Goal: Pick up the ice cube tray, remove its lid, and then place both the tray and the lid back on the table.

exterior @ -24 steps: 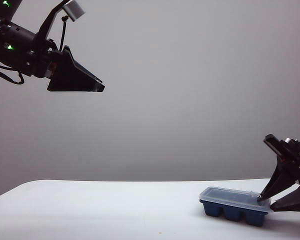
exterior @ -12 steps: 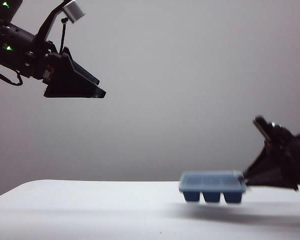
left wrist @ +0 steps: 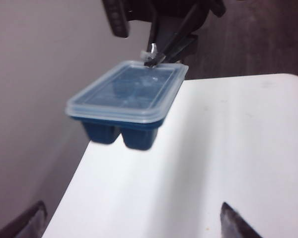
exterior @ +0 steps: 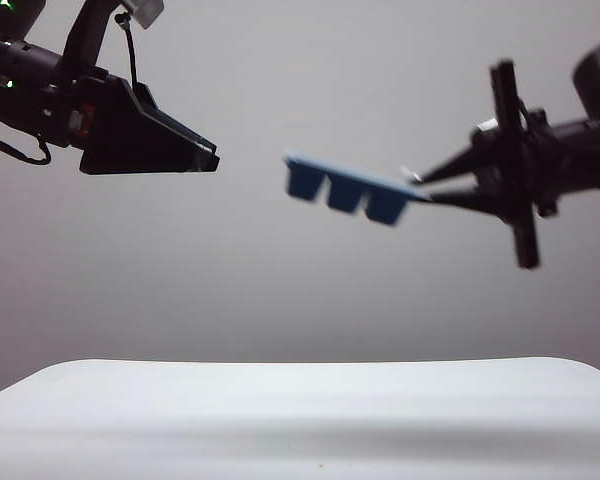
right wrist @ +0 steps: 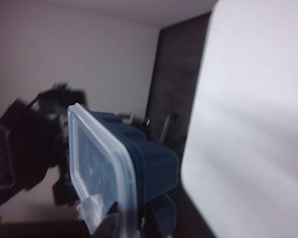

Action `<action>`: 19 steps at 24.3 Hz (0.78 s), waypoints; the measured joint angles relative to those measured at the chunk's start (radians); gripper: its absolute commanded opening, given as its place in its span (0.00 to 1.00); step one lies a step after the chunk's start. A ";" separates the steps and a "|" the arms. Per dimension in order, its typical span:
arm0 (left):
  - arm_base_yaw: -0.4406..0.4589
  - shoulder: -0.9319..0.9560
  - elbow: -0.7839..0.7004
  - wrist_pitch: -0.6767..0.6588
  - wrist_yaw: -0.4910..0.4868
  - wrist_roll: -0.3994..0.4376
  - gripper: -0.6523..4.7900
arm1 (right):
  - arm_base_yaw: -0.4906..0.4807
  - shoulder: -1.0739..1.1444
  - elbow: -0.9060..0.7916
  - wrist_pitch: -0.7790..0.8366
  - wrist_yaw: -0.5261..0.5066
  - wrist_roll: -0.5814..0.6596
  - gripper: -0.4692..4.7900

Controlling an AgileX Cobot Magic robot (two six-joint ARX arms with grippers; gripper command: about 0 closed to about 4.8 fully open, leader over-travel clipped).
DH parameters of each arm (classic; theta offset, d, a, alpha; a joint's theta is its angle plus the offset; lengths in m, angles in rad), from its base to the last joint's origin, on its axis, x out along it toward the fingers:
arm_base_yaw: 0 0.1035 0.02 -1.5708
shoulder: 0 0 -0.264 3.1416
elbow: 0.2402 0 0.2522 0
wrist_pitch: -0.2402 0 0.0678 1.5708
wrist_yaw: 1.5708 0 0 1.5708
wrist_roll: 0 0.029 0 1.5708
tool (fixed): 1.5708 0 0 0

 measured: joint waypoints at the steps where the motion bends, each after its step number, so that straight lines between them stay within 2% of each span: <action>1: 0.000 0.000 0.000 0.000 0.016 0.000 1.00 | 0.034 -0.006 0.006 0.002 -0.016 0.020 0.07; 5: 0.000 0.000 0.000 0.000 0.024 -0.001 1.00 | 0.130 -0.006 0.008 0.002 -0.018 0.034 0.07; 9: -0.003 0.000 0.000 -0.005 0.058 -0.028 1.00 | 0.181 -0.006 0.008 0.019 0.010 0.045 0.07; 19: -0.051 0.000 0.000 -0.016 0.053 -0.047 1.00 | 0.207 -0.006 0.008 0.164 0.034 0.163 0.07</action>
